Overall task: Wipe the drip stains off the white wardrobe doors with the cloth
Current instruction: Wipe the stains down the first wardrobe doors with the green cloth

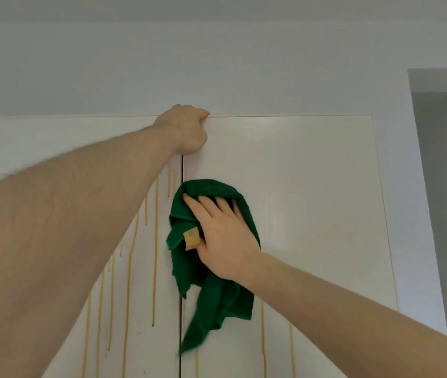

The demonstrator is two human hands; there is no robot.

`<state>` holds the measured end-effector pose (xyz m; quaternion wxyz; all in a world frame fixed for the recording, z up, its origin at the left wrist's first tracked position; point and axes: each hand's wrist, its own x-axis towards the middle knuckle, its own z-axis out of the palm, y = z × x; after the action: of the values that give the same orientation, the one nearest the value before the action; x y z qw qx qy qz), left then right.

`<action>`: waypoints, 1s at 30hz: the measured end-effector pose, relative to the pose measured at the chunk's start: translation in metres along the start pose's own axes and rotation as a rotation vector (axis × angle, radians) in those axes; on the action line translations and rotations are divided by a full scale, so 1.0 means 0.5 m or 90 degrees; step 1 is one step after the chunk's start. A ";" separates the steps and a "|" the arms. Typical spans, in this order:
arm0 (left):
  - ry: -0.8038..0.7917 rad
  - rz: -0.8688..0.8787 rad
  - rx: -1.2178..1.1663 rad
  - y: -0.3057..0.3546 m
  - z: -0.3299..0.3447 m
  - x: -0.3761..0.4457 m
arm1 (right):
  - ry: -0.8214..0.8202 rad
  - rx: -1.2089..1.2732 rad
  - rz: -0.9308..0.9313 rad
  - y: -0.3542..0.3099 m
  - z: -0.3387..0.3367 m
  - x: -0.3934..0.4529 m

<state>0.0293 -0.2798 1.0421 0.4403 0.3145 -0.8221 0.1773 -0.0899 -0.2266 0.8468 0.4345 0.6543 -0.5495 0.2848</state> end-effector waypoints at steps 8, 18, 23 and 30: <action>0.016 0.003 -0.006 -0.001 0.002 0.001 | 0.040 -0.053 -0.012 0.073 -0.002 -0.035; 0.043 0.002 -0.006 -0.002 0.009 -0.002 | 0.140 -0.116 0.182 0.249 -0.105 -0.109; 0.037 0.010 -0.001 -0.003 0.005 -0.002 | 0.186 -0.119 0.305 0.322 -0.172 -0.131; 0.040 0.017 0.009 -0.005 0.016 0.004 | 0.210 -0.053 0.334 0.284 -0.215 -0.093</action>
<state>0.0254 -0.2869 1.0396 0.4615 0.3009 -0.8105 0.1989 -0.2269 -0.1125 0.8928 0.4561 0.4167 -0.6328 0.4669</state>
